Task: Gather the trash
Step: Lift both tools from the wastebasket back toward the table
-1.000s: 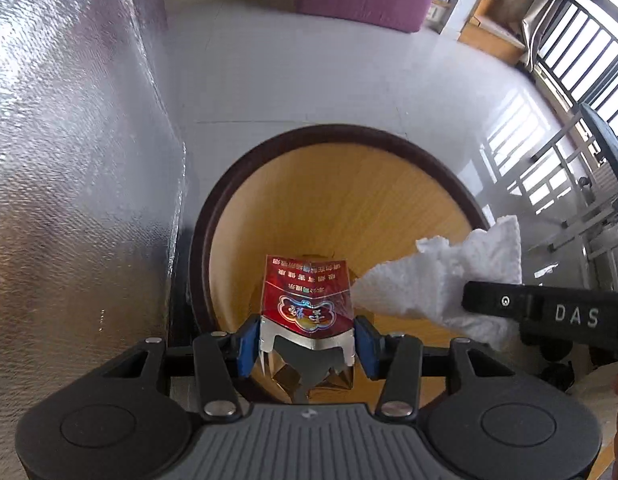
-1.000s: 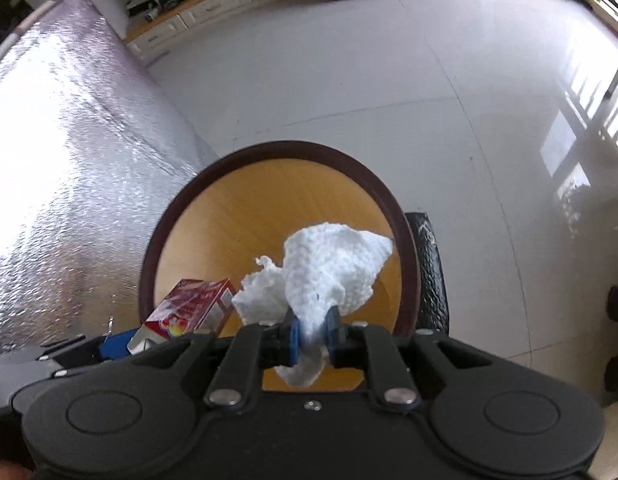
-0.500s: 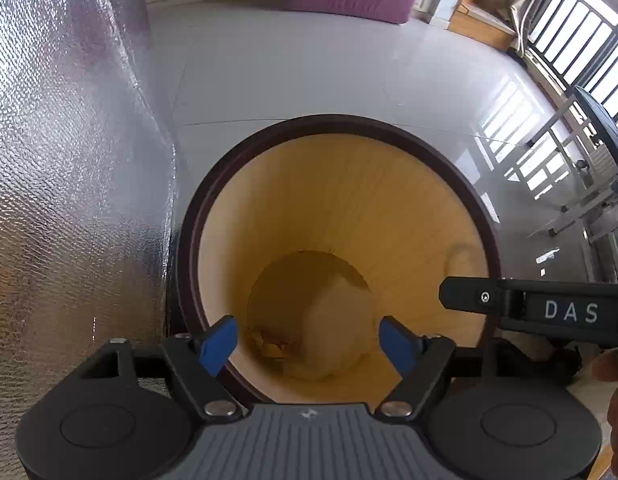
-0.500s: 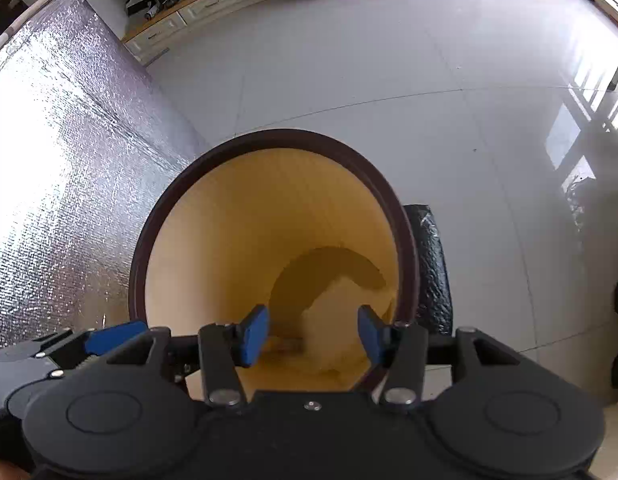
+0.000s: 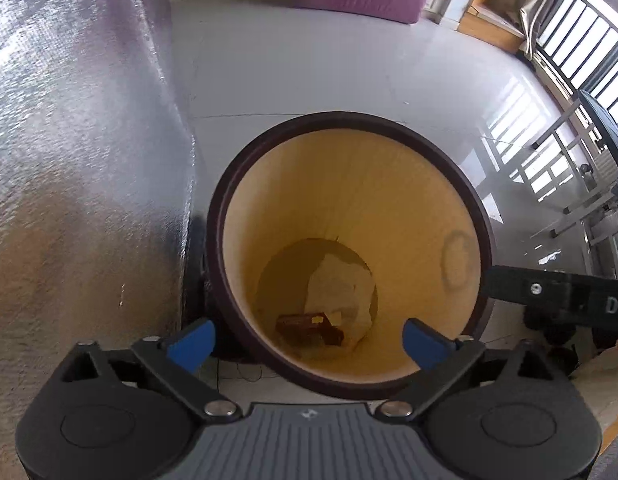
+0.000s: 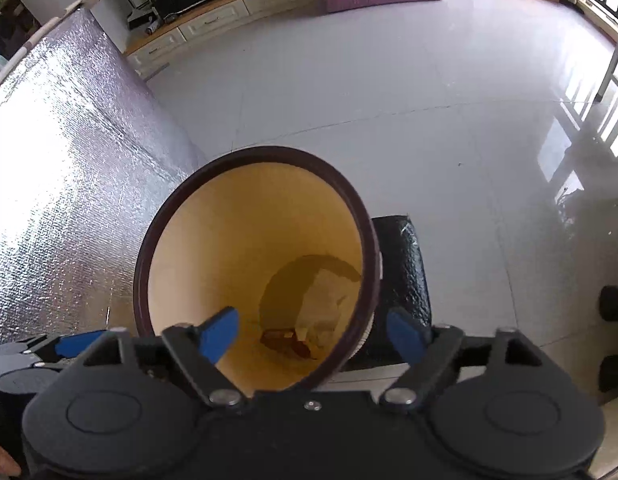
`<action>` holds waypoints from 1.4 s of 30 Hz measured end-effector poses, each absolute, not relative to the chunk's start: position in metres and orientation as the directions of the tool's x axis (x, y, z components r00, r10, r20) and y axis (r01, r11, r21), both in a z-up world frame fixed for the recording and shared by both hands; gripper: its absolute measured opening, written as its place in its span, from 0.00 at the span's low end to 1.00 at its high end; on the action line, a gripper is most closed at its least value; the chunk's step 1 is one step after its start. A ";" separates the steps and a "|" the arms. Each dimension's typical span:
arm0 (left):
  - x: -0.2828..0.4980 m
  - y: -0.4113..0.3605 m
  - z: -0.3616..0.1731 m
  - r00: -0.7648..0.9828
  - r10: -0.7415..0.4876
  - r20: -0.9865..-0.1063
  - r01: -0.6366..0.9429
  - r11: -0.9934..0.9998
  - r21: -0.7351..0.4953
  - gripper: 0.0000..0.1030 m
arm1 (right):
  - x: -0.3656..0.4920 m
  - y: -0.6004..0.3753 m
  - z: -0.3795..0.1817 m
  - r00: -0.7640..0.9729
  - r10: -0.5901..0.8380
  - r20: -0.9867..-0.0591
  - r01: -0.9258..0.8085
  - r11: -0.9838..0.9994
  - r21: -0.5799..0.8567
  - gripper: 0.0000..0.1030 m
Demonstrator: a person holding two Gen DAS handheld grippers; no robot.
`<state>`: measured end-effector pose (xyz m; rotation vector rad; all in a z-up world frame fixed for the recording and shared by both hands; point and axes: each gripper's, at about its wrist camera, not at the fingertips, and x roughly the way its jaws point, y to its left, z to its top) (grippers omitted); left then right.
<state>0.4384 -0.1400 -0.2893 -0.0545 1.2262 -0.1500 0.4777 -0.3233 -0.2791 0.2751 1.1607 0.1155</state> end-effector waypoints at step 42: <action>0.297 -0.094 -0.079 0.615 -0.246 -0.749 0.190 0.968 -0.162 1.00 | 0.310 -0.327 -0.100 0.681 0.067 -0.729 0.038 0.991 0.127 1.00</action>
